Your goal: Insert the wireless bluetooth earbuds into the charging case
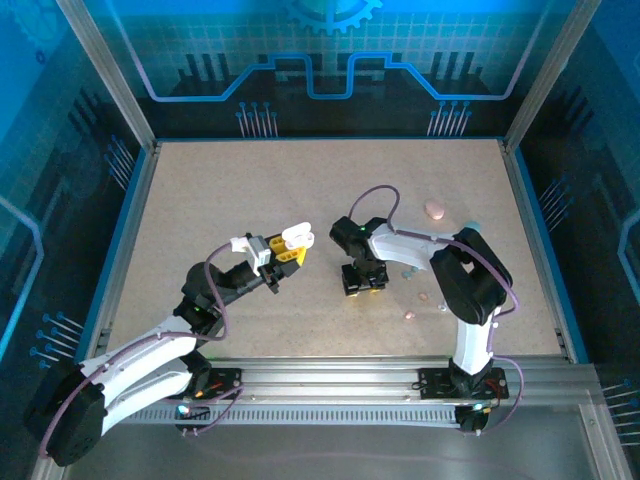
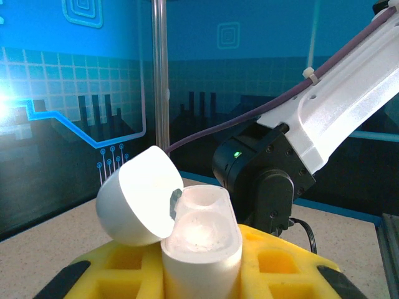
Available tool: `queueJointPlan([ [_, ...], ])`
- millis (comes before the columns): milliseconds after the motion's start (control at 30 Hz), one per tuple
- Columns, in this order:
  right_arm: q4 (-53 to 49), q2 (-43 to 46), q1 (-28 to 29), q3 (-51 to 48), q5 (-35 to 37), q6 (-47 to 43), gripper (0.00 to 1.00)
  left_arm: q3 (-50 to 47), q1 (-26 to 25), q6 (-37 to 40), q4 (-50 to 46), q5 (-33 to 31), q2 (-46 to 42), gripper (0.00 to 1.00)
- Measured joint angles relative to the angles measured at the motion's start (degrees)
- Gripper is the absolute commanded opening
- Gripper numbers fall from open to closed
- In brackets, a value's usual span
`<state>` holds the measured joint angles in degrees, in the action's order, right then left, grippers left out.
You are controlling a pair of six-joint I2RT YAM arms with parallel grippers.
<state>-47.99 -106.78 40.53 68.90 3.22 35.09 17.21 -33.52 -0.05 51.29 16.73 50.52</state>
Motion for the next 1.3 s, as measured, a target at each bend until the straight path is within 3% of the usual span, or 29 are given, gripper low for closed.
queueJointPlan([
  [333, 0.1, 3.8, -0.1, 0.4, -0.6, 1.9, 0.48, 0.0, 0.0, 0.0, 0.0, 0.0, 0.0, 0.15],
  [767, 0.3, -1.8, -0.1, 4.3, 0.8, 6.1, 0.47, 0.0, 0.0, 0.0, 0.0, 0.0, 0.0, 0.16],
  [1300, 0.9, -3.8, -0.1, 4.3, 0.8, 7.2, 0.38, 0.0, 0.0, 0.0, 0.0, 0.0, 0.0, 0.16],
])
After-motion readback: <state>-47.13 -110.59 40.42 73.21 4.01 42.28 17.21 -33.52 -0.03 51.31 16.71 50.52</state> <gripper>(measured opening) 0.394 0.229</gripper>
